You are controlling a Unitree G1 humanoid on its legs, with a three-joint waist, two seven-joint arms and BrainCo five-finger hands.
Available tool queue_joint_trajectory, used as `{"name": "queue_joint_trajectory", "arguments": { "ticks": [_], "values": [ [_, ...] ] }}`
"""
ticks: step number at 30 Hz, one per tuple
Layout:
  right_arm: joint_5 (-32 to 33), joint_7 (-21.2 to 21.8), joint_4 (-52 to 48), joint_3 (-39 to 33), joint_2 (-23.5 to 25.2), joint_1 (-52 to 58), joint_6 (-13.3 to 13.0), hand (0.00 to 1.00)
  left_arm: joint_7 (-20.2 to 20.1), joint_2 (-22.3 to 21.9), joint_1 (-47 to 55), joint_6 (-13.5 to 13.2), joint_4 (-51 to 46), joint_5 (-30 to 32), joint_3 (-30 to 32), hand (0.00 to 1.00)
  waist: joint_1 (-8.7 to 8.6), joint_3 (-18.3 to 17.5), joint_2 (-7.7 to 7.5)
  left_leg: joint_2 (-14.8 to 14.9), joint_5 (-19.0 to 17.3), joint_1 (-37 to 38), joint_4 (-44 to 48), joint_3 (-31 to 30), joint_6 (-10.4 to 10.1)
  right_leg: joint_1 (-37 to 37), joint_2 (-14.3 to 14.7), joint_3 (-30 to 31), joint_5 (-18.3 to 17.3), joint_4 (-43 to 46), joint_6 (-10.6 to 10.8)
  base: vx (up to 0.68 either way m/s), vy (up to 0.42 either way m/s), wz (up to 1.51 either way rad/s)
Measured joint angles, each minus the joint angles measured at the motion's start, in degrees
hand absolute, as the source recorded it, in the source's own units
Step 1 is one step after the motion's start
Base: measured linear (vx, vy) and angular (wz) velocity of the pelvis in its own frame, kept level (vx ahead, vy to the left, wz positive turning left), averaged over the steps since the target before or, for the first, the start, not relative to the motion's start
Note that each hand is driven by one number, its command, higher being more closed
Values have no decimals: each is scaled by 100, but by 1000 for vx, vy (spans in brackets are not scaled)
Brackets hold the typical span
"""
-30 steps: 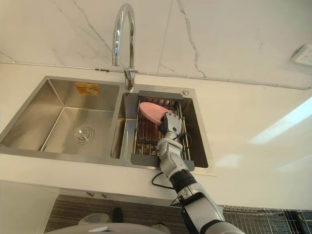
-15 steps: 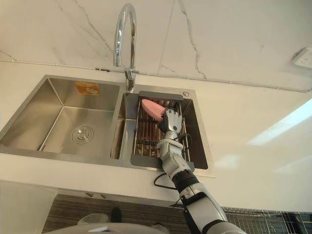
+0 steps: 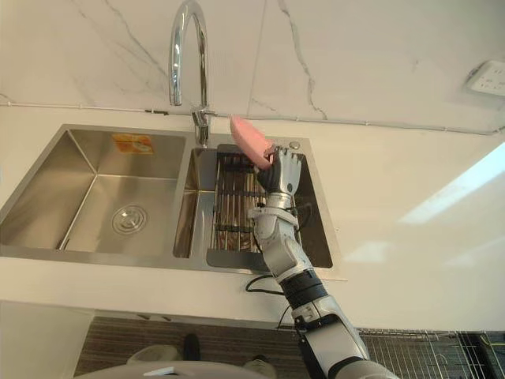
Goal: Walk over to the sink, pick up the cup, carry it to the dishwasher, place the cup inside the dishwasher, then close the dishwasher door
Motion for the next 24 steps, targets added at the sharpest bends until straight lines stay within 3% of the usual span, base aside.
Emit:
{"name": "queue_joint_trajectory", "arguments": {
  "ticks": [10, 15, 21, 24],
  "values": [
    [-23, 39, -820, -91, -39, 145, -58, 100, 27, -10, 19, -15, 15, 121, 9, 0, -32, -8, -13, 77, -7, 77, 31, 117, -9, 4, 72, 108, 5, -1, 7, 9, -27, -7],
    [-232, 117, -1368, -219, -412, 287, 83, 100, 22, -10, 61, -8, 17, 213, 11, 0, -72, -26, -42, 118, -34, 86, 34, 324, -31, -149, 88, 367, 20, 69, -16, -23, 3, -21],
    [-225, 262, -1997, -1955, -1170, 1306, 34, 100, 2, 58, 209, 99, 46, 203, -1, 0, -382, -150, -222, 168, -188, 78, 36, 1051, -52, -708, 103, 989, 98, 368, -108, -16, 52, -66],
    [-225, 85, -1912, -2713, -1322, 1746, -64, 100, 27, 84, 207, 173, 122, 198, 0, 0, -549, -176, -303, 197, -275, 57, 35, 1626, -55, -1028, 124, 1014, 339, 355, -221, -38, 66, -99]
  ]
}}
